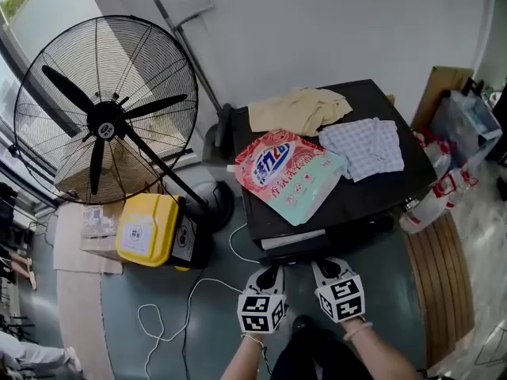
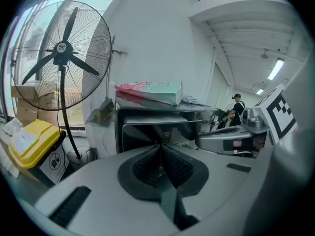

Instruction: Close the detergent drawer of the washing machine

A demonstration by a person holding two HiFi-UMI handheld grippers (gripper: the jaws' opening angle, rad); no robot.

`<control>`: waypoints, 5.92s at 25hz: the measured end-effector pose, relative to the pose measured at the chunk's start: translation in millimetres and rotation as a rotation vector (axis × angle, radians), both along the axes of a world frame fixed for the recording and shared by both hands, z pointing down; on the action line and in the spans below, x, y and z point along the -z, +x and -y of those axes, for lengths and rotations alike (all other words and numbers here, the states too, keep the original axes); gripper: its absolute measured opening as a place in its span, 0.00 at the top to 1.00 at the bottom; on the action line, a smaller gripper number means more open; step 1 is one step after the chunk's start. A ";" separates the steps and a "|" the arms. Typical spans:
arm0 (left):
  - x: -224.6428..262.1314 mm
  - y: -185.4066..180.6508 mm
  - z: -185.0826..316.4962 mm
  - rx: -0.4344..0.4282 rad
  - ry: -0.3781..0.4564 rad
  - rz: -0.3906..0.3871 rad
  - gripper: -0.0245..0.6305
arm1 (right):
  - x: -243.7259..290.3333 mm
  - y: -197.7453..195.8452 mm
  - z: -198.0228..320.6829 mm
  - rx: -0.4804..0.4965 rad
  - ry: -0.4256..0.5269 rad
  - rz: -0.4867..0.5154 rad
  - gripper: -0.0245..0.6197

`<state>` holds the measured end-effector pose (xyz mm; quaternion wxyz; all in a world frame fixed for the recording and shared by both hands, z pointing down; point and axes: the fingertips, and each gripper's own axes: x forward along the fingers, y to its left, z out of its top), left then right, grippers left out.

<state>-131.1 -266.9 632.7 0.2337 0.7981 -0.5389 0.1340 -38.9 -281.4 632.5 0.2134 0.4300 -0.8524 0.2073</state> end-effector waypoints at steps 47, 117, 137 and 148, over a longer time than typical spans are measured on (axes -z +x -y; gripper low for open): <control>8.7 -0.7 41.2 0.002 0.034 -0.025 0.94 | 8.1 2.3 42.3 -0.111 0.035 0.070 0.92; 76.1 -7.0 9.8 0.043 0.132 0.045 0.94 | 61.9 3.7 12.3 -0.038 0.098 0.087 0.92; 151.3 10.3 -54.6 0.069 0.241 0.036 0.94 | 153.1 29.1 -49.2 0.028 0.305 0.069 0.92; 196.4 32.2 -83.5 0.089 0.301 0.027 0.94 | 202.8 51.8 -80.5 0.078 0.399 0.087 0.92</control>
